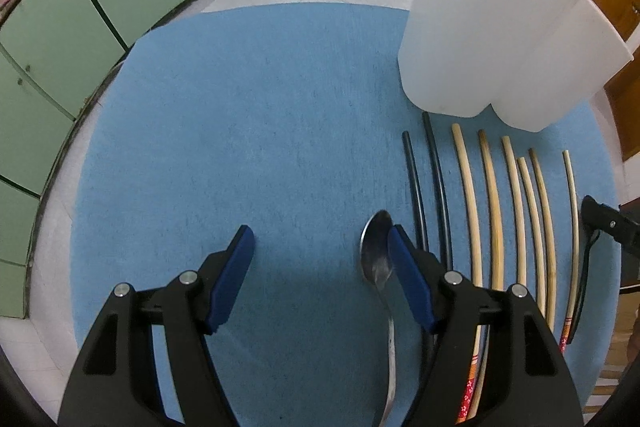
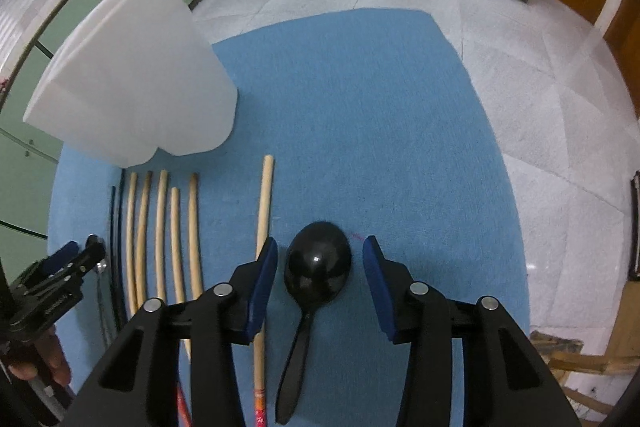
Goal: Organize utensils
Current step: 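Close left tool on the silver spoon while right tool closes on the black spoon, then lift both held spoons and carry them above the white utensil holder, then lower spoons into the holder and open both tools, then withdraw both tools from the holder back over the chopsticks, then grasp a red-patterned chopstick with right tool while left tool grasps a black chopstick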
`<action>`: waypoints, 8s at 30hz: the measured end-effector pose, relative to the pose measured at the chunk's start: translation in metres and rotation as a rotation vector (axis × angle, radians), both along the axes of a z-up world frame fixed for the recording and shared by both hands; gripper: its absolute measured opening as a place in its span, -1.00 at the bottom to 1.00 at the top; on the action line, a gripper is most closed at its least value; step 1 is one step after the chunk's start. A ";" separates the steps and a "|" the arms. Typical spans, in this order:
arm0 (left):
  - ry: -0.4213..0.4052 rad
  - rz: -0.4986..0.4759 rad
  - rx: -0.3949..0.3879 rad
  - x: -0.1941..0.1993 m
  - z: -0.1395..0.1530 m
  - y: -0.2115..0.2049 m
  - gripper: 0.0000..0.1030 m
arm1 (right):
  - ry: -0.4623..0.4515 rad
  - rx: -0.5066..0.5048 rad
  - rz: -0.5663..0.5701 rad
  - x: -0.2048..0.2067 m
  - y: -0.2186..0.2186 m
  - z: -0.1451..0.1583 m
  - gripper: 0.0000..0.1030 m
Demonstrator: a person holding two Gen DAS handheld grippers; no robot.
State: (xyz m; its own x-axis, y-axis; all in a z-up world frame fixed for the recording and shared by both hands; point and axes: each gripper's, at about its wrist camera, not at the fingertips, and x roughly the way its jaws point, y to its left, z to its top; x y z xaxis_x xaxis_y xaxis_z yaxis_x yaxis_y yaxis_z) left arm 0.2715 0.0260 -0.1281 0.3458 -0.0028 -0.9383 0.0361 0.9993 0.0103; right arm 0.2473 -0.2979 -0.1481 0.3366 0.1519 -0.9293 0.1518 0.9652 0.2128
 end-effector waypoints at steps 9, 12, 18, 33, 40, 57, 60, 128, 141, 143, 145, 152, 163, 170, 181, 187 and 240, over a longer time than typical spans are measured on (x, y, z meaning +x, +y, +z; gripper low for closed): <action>-0.007 -0.023 -0.022 0.000 -0.001 -0.007 -0.03 | -0.013 -0.033 0.024 0.004 0.007 -0.001 -0.33; -0.014 -0.035 -0.050 -0.004 0.002 -0.008 -0.36 | -0.029 -0.013 0.022 -0.001 0.004 0.002 -0.33; -0.026 -0.054 -0.149 -0.012 0.008 -0.005 -0.90 | -0.136 0.032 0.035 -0.017 -0.011 0.013 -0.33; -0.098 -0.060 -0.155 -0.023 0.016 0.005 -0.17 | -0.223 -0.005 0.043 -0.044 0.011 0.032 -0.33; -0.100 -0.032 -0.154 -0.028 0.011 0.020 0.04 | -0.230 -0.003 0.042 -0.047 0.013 0.027 -0.33; -0.066 -0.027 -0.100 -0.015 -0.007 0.013 -0.10 | -0.189 0.011 0.041 -0.043 0.005 0.006 -0.33; -0.072 -0.026 -0.109 -0.014 -0.006 0.010 -0.45 | -0.191 0.004 0.050 -0.043 0.006 0.007 -0.33; -0.703 -0.106 -0.134 0.034 0.101 -0.069 -0.13 | -0.849 -0.103 0.101 0.034 0.059 0.096 -0.13; -0.632 -0.054 -0.119 -0.068 0.087 -0.019 0.23 | -0.756 -0.049 0.006 -0.065 0.034 0.083 0.03; -0.595 -0.043 -0.124 -0.084 0.079 -0.012 0.29 | -0.727 -0.029 -0.004 -0.082 0.032 0.075 0.03; -0.560 -0.041 -0.130 -0.100 0.071 -0.006 0.43 | -0.695 -0.026 -0.005 -0.097 0.033 0.067 0.06; -0.470 -0.065 -0.088 -0.148 0.047 0.009 0.73 | -0.582 0.011 -0.025 -0.153 0.034 0.043 0.49; -0.370 -0.074 -0.056 -0.190 0.016 0.014 0.76 | -0.452 -0.027 -0.010 -0.215 0.038 0.001 0.59; -0.344 -0.071 -0.049 -0.203 0.004 0.012 0.76 | -0.429 -0.068 0.043 -0.228 0.051 -0.011 -0.03; -0.344 -0.073 -0.048 -0.205 0.005 0.005 0.76 | -0.405 -0.107 0.096 -0.232 0.063 -0.023 -0.63; -0.344 -0.073 -0.047 -0.204 0.005 0.003 0.76 | -0.407 -0.123 0.103 -0.222 0.070 -0.022 -0.66; -0.358 -0.135 -0.070 -0.207 -0.006 -0.035 -0.88 | -0.409 -0.115 0.033 -0.220 0.056 -0.024 -0.89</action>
State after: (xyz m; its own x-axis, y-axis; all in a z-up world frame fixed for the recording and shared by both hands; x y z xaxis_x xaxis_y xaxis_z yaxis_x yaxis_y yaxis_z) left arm 0.0644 -0.0089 -0.1337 0.6432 -0.1307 -0.7544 0.1737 0.9845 -0.0224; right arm 0.0273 -0.2423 -0.1721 0.6776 0.0723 -0.7319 0.0454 0.9891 0.1398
